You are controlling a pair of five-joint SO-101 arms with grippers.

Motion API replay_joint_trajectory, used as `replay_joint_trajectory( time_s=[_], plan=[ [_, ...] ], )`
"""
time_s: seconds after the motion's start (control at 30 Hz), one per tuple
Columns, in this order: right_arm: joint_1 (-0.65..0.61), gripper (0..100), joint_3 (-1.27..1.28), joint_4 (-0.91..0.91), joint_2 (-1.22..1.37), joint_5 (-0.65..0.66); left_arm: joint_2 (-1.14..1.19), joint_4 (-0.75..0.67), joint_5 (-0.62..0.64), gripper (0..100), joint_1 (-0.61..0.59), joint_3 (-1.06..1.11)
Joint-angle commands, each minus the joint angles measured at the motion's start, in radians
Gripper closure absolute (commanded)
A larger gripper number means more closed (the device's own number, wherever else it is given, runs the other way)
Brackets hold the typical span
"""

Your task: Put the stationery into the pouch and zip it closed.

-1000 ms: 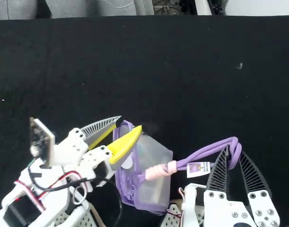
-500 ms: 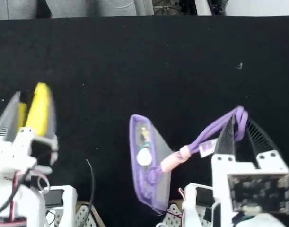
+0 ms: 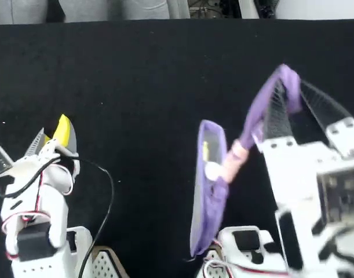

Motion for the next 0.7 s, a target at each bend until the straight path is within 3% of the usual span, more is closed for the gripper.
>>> replay_joint_trajectory(
  time_s=[0.0, 0.37, 0.6, 0.67],
  plan=[
    [-0.089, 98.7, -0.137, -0.052, 0.156, -0.008, -0.003, -0.114, 0.04, 82, -0.004, 0.105],
    [-0.241, 98.7, -0.538, -0.129, 0.478, -0.003, -0.003, -0.287, 0.046, 82, -0.004, 0.303],
    [-0.278, 98.7, -0.59, 0.051, 0.496, -0.043, -0.003, -0.318, 0.046, 82, -0.013, 0.329],
    [-0.29, 98.7, -0.596, 0.025, 0.49, -0.038, -0.003, -0.318, 0.046, 82, -0.013, 0.329]
  ],
)
